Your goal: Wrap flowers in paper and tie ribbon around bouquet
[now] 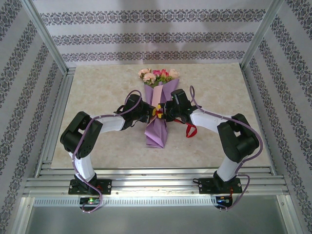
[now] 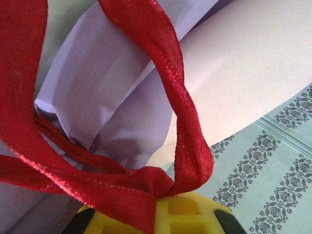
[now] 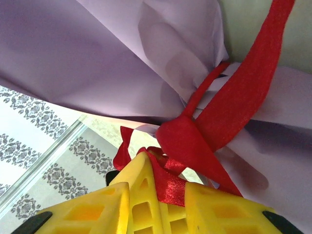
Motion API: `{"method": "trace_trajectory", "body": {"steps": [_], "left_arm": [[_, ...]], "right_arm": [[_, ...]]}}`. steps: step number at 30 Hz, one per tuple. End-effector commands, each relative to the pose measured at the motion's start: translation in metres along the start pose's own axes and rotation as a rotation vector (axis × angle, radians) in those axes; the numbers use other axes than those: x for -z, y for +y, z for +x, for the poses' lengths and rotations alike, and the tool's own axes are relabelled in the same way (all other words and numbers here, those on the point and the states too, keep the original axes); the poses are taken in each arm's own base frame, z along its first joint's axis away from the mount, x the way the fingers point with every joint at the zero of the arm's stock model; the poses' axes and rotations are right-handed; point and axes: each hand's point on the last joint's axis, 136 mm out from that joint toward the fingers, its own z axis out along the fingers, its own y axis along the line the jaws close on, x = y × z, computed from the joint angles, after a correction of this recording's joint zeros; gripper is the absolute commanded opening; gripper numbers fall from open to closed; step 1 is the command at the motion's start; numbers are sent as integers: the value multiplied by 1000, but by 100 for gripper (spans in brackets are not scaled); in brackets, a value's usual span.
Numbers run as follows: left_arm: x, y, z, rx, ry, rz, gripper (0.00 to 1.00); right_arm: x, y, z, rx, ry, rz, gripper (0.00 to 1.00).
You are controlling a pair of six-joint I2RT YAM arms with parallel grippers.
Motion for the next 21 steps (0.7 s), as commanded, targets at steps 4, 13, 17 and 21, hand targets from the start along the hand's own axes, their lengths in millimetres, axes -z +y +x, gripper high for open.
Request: {"method": "trace_trajectory", "body": {"steps": [4,13,17,21], "left_arm": [[7,-16,0,4,0,56,0],[7,-18,1,2,1,56,0],[7,-18,1,3,2,56,0],[7,-17,0,4,0,52,0]], "right_arm": [[-7,-7,-17,-37,-38,11,36],[-9,-2,-24,-43,-40,2,36],[-10,-5,-26,-47,-44,10,35],[-12,-6,-24,-50,-38,14,34]]}}
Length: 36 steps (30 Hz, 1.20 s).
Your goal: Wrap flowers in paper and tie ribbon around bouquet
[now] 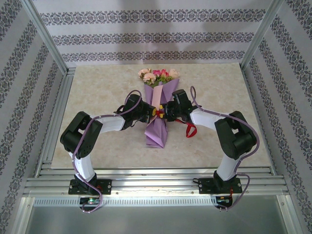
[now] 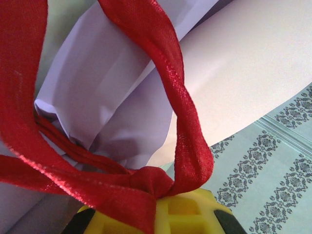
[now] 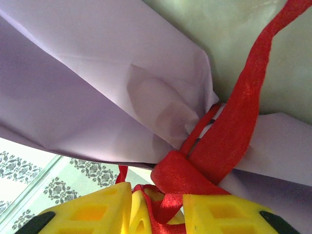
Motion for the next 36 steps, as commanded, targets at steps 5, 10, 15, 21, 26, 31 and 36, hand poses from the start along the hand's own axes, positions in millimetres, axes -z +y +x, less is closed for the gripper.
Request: {"method": "trace_trajectory", "body": {"steps": [5,10,15,21,26,31,36], "left_arm": [[7,-17,0,4,0,53,0],[7,-17,1,2,1,58,0],[10,-19,2,-3,3,68,0],[13,-18,2,-2,1,77,0],[14,-20,2,-4,1,82,0],[14,-18,2,-2,0,79,0],[15,-14,0,5,-8,68,0]], "right_arm": [[-5,-6,3,-36,0,11,34],[-5,-7,6,-50,3,9,33],[-9,-10,0,-68,-7,14,27],[-11,-11,0,-73,-5,19,13],[-11,-12,-1,-78,-11,23,13],[-7,-7,-1,-76,-19,5,0],[1,1,-1,-56,-38,-24,0]]}}
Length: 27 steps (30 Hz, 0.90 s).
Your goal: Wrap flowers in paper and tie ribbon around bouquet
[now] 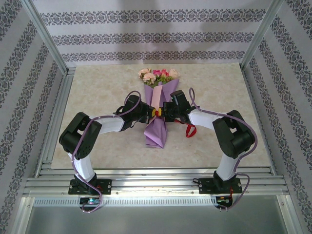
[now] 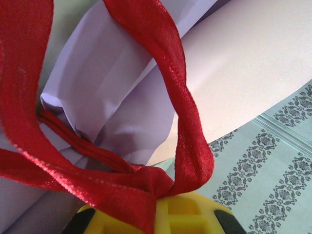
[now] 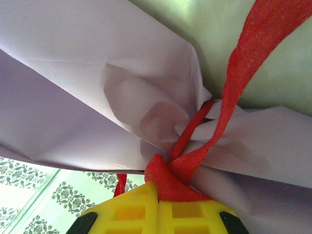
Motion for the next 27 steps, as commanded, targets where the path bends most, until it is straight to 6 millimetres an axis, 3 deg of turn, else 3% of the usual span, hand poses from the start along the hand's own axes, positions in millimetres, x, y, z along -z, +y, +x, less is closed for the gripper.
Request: {"method": "trace_trajectory", "body": {"steps": [1,5,12,17,24,27], "left_arm": [[11,-16,0,10,-8,61,0],[11,-12,-1,16,-11,48,5],[10,-12,-1,21,-10,36,26],[11,-9,-2,28,-15,22,34],[17,-12,-3,34,-29,0,47],[25,-4,-3,33,-40,-73,53]], "right_arm": [[11,7,-4,17,-44,-33,0],[19,16,-5,33,-56,-55,0],[24,20,-6,38,-59,-70,0],[26,25,-5,45,-54,-84,0],[29,28,-2,48,-49,-93,0],[30,28,-3,47,-48,-95,0]]}}
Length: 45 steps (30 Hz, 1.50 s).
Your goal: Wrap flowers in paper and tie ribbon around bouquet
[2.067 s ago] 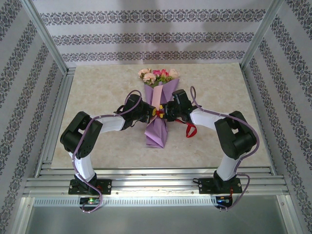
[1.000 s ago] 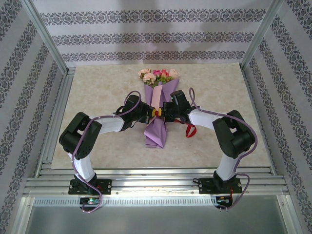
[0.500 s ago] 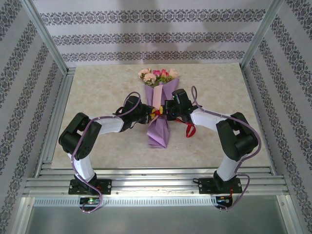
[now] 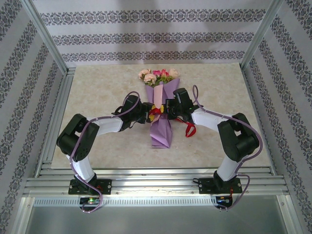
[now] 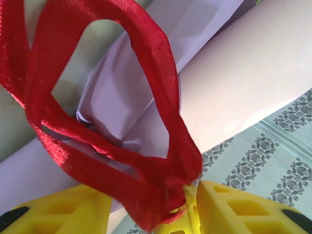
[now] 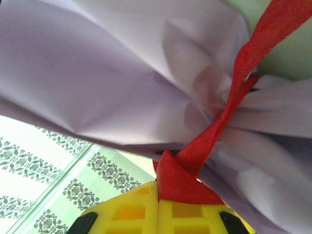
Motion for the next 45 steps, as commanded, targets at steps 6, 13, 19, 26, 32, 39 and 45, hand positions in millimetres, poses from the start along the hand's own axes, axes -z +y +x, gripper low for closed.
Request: {"method": "trace_trajectory", "body": {"steps": [6,13,19,26,32,39,45], "left_arm": [[20,3,-6,30,-35,-98,59],[11,4,-10,86,-34,-115,62],[-2,-10,-10,76,-34,-107,63],[5,-8,13,14,0,-212,57],[32,9,31,-112,15,-417,54],[10,-4,46,-170,75,-373,46],[-19,-20,52,-218,113,-291,44]], "right_arm": [[9,6,-3,8,-14,-24,0],[11,2,-4,6,-13,-22,0],[13,-6,-8,-3,-16,-13,0],[16,-4,-12,-6,-15,-24,0],[16,-3,-14,-5,-11,-29,0],[14,-3,-14,-5,-5,-31,0],[15,-5,-14,-9,-3,-30,0]]}}
